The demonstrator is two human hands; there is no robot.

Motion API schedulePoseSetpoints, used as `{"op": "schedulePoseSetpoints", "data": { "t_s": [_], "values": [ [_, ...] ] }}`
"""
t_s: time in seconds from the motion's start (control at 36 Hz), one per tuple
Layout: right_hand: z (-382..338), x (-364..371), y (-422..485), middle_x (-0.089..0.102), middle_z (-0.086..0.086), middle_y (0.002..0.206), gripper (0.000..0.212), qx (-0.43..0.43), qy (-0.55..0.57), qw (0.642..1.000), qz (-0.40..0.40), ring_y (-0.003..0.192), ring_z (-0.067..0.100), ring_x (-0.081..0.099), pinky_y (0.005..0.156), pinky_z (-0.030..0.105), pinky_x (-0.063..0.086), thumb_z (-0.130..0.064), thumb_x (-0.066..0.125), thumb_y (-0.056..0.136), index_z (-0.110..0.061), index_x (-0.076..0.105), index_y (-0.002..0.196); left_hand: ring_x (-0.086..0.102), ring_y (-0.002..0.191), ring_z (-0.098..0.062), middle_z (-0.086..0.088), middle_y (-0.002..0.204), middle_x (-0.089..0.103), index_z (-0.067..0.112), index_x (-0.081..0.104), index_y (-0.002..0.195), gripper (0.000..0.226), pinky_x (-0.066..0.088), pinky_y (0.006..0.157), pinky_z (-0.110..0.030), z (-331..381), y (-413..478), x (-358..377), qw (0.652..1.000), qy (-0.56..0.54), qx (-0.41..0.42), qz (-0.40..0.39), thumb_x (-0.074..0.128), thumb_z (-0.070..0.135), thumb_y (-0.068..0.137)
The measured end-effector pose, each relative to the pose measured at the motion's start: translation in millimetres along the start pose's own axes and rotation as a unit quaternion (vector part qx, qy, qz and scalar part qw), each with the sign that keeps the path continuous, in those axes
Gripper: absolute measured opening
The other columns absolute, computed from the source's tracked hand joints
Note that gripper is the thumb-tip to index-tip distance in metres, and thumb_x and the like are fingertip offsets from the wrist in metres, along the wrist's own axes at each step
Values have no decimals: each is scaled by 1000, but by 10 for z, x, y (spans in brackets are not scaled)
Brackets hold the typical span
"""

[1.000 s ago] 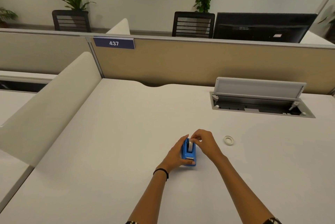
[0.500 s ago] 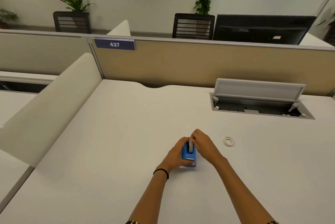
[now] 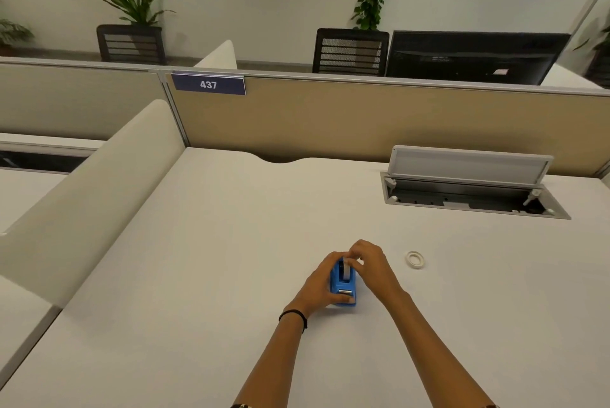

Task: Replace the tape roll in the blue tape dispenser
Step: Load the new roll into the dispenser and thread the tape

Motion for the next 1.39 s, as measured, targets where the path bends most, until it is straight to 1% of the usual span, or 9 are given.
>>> {"op": "schedulePoseSetpoints", "data": {
  "t_s": [0.14,0.25,0.44,0.58,0.89,1.03,1.11,1.22,1.39],
  "values": [
    [-67,0,-44,57,11,85,12,-8,-30,999,-4,75,20,53,65,15,39,-13,54,89,-3,57,83,41,110,4,38,116,32,56,24,112,75,35,80,3,-20,8,-2,1000,0,0,4,77,19,74],
    [-118,9,-56,58,19,101,13,-43,-117,992,-34,88,26,55,78,29,44,-13,49,91,-2,56,95,42,109,6,37,117,33,57,24,113,76,36,80,3,-42,16,6,1000,-3,-2,1,77,19,74],
    [-136,-32,-81,56,17,112,20,-39,-170,983,-48,99,27,53,89,32,41,-15,51,91,-1,52,105,42,107,12,37,117,33,55,25,113,75,35,81,5,-83,45,5,1000,7,-1,-4,77,19,74],
    [-154,-77,-146,57,24,107,20,-35,-149,988,-13,102,38,50,88,44,37,-3,38,92,3,55,102,41,116,-2,21,129,35,44,23,127,80,35,94,-11,-147,71,30,1000,9,-6,-4,77,23,73],
    [-191,-11,-398,55,15,120,28,-32,-197,978,-62,109,29,51,95,32,36,-18,50,91,-1,49,114,43,117,-5,17,130,36,40,25,128,79,35,95,-12,-205,91,27,1000,14,2,-2,78,22,73],
    [-122,42,-466,66,23,81,20,-77,-180,981,5,74,37,63,70,46,51,-4,75,70,3,62,83,42,117,-5,17,130,35,38,25,131,81,35,98,-18,-241,110,35,1000,19,3,-2,78,23,72],
    [-60,88,-492,62,0,58,40,-100,-233,967,3,48,16,58,50,23,51,-19,91,42,-16,59,66,43,116,-6,14,133,37,32,26,136,84,35,98,-17,-248,117,40,1000,20,4,-3,79,24,71],
    [33,179,-551,63,-7,64,41,-119,-237,964,11,53,8,58,58,20,51,-28,90,45,-22,60,73,42,116,-4,18,131,36,31,26,137,85,35,93,-10,-241,112,38,1000,22,8,0,79,26,71],
    [65,243,-624,62,-10,63,59,-145,-260,954,41,55,4,57,61,18,50,-31,90,42,-26,44,79,34,128,-4,15,139,30,24,16,144,99,29,105,-19,-299,103,62,1000,18,13,-15,81,26,68]
  ]
}}
Point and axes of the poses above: each hand's wrist, its own y-axis towards the middle knuckle, its own x-axis out of the palm, z = x × y, the point moved 2 cm from there along y, towards the middle knuckle
